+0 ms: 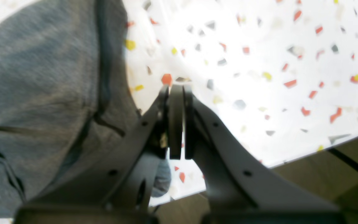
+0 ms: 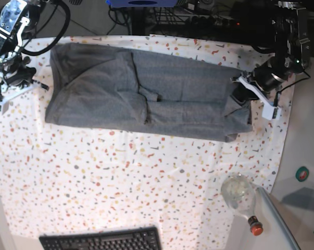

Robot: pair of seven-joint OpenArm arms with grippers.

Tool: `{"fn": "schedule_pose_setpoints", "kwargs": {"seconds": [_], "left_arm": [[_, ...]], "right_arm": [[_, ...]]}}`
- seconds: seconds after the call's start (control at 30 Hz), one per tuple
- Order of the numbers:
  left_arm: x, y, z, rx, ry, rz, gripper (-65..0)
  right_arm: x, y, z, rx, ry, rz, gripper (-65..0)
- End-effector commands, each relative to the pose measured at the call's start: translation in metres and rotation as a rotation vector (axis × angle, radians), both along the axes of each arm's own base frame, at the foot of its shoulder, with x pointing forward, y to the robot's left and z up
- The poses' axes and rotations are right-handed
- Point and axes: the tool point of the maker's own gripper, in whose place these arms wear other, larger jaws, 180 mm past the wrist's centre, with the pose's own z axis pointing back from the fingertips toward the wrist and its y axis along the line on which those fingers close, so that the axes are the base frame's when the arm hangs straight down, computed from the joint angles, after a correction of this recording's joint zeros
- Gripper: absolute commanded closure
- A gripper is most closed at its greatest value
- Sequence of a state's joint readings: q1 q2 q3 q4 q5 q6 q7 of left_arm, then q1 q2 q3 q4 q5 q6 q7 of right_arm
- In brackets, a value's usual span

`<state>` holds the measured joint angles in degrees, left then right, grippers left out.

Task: Layout the t-shirt on the table in an organized manner, then fold the t-shirt properly
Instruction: 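Fold the strip end inward toward the middle with the left gripper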

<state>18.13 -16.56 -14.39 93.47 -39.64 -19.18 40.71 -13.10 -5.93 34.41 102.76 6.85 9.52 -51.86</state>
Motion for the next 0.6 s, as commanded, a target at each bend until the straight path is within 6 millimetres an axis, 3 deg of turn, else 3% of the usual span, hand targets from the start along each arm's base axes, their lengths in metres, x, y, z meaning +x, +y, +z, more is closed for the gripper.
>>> {"fn": "schedule_pose_setpoints", "kwargs": {"seconds": [0.0,0.2,0.33,0.57], "left_arm": [[0.009,-0.012,0.012,-0.026,-0.049,-0.011,0.0],[0.009,-0.070,0.004,-0.107,-0.010,-0.065,0.0],[0.012,-0.097,0.004,-0.148,0.001,-0.077,0.0],[0.027,-0.112,-0.002,-0.175,0.022,-0.063,0.0]], "right_arm": [[0.006,-0.006,0.009,-0.027,-0.031,0.006,0.0],[0.006,-0.006,0.009,-0.028,-0.031,0.004,0.0],[0.006,-0.007,0.009,-0.028,-0.031,0.003,0.0],[0.006,-0.007,0.009,-0.030,-0.031,0.003,0.0]]}}
